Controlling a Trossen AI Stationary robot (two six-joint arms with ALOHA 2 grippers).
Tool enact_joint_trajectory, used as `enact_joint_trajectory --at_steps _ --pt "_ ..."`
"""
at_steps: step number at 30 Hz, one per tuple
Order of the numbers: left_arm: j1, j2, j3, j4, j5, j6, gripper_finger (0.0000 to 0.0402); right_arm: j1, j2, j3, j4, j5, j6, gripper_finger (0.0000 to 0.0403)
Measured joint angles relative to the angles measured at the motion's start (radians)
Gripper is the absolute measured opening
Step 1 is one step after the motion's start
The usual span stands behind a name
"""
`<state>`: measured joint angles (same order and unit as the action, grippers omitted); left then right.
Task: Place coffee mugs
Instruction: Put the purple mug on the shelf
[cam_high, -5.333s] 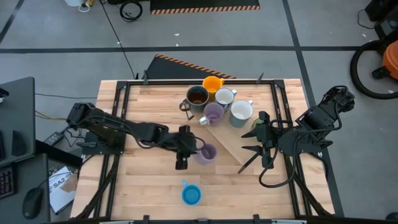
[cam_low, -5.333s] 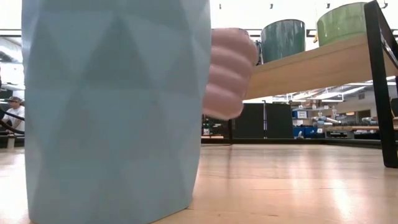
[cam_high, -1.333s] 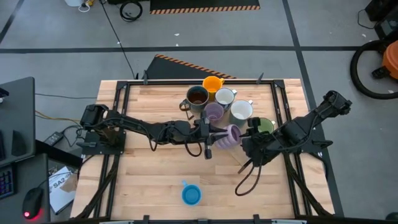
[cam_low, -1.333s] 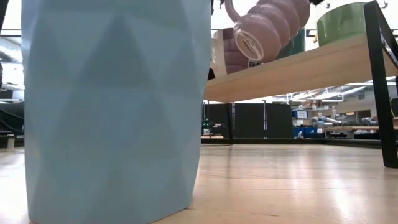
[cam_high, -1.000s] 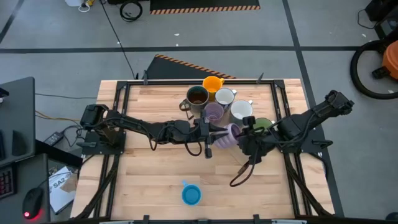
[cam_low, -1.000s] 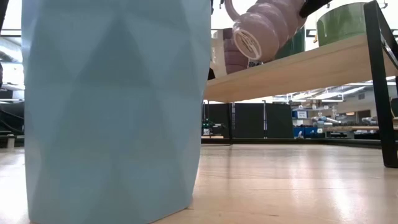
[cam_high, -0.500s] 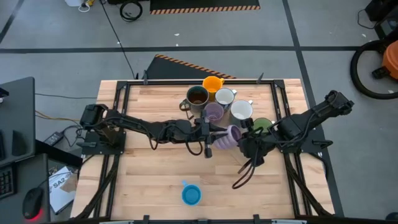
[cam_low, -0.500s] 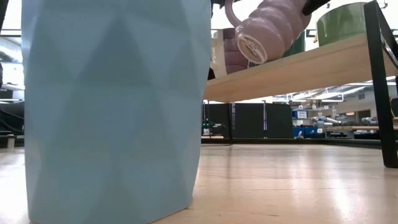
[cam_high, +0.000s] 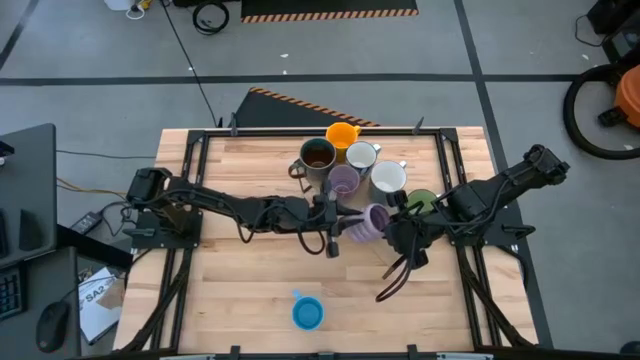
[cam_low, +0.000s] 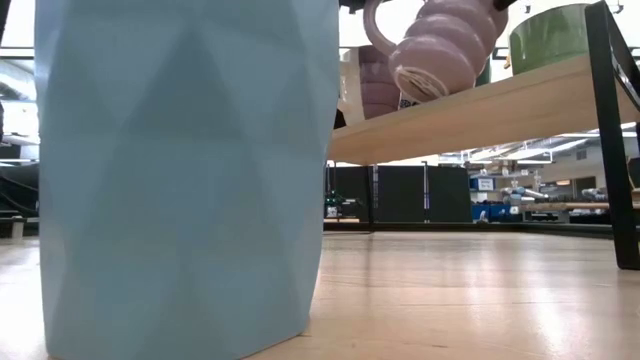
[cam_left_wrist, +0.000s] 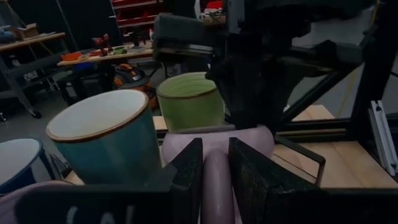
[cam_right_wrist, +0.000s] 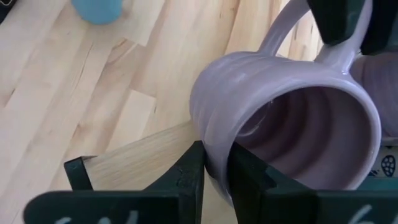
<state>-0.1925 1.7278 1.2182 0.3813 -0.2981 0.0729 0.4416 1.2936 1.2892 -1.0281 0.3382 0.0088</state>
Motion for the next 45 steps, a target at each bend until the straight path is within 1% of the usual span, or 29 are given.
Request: enact_joint_trajectory --at_steps 6,9,17,20,29,32,36,45 --pt "-0.006 0.0 -0.001 -0.031 0.022 0.005 0.0079 0.0 -0.001 0.001 -0.001 0.0 -0.01 0.0065" --pt "-0.007 0.002 -0.002 -0.068 0.021 0.008 0.0088 0.0 -0.003 0.002 -0.001 -0.002 -0.01 0.0065" --pt "-0.009 0.009 -0.008 -0.111 0.002 0.019 0.0155 -0.002 -0.006 0.002 -0.004 -0.011 -0.014 0.0066" --pt "-0.011 0.009 -0.008 -0.123 0.0 0.018 0.017 -0.002 -0.006 0.002 -0.005 -0.012 -0.015 0.0066" --pt "-0.033 -0.001 -0.007 -0.153 -0.016 0.018 0.0174 -0.002 -0.007 0.004 -0.011 -0.045 -0.026 0.0066" --pt "-0.043 -0.001 -0.007 -0.158 -0.048 0.019 0.0174 -0.002 -0.007 0.032 -0.028 -0.06 -0.025 0.0066" --pt "-0.055 -0.004 -0.007 -0.174 -0.064 0.041 0.0174 -0.011 -0.007 0.057 -0.051 -0.091 -0.028 0.0066" --pt "-0.061 -0.005 -0.006 -0.187 -0.076 0.017 0.0174 -0.03 -0.007 0.057 -0.072 -0.102 -0.023 0.0067"
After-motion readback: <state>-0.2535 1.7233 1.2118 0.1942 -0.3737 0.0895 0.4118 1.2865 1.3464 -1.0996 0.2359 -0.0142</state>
